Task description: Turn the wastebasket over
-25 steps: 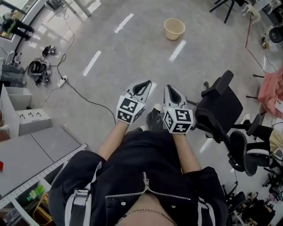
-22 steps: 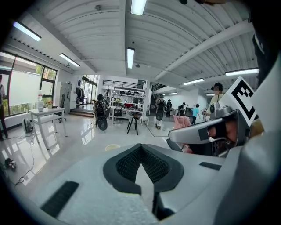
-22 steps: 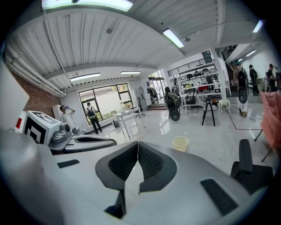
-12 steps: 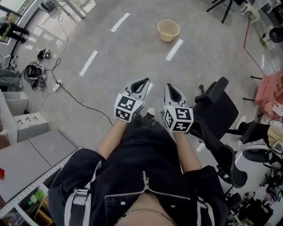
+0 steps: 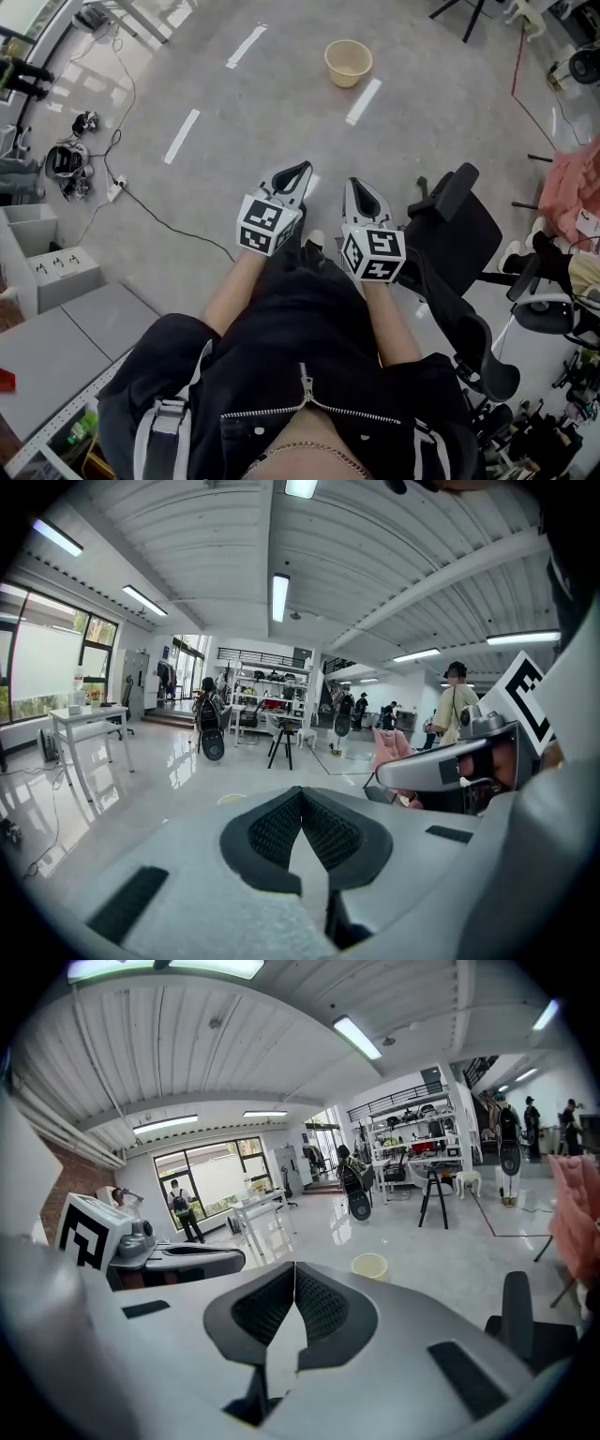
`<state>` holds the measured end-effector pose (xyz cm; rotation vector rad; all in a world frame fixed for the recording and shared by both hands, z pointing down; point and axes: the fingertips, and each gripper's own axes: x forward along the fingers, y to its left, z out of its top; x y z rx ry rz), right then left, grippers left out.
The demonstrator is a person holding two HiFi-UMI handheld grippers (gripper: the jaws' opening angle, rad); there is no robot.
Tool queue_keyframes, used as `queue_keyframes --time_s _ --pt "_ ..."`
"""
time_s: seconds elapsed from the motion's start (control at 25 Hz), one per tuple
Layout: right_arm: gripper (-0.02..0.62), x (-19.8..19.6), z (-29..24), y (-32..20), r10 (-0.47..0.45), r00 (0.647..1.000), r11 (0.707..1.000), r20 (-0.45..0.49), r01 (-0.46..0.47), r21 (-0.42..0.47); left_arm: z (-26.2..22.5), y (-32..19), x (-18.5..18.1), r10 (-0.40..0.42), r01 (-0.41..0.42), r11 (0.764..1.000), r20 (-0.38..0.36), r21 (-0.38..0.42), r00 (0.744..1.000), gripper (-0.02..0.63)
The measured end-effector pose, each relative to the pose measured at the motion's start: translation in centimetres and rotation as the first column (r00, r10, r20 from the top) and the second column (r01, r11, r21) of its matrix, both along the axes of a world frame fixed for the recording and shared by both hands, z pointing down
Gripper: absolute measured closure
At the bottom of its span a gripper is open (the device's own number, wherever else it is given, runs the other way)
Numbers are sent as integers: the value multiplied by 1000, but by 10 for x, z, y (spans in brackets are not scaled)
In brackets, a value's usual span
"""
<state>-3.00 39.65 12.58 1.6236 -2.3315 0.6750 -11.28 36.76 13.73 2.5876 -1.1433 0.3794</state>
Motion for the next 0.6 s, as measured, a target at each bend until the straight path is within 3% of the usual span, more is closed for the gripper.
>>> queue_keyframes --time_s 0.6 --pt "584 -19 -1 -83 33 999 999 -25 -34 -15 5 -88 -11 43 -44 999 -34 -23 999 601"
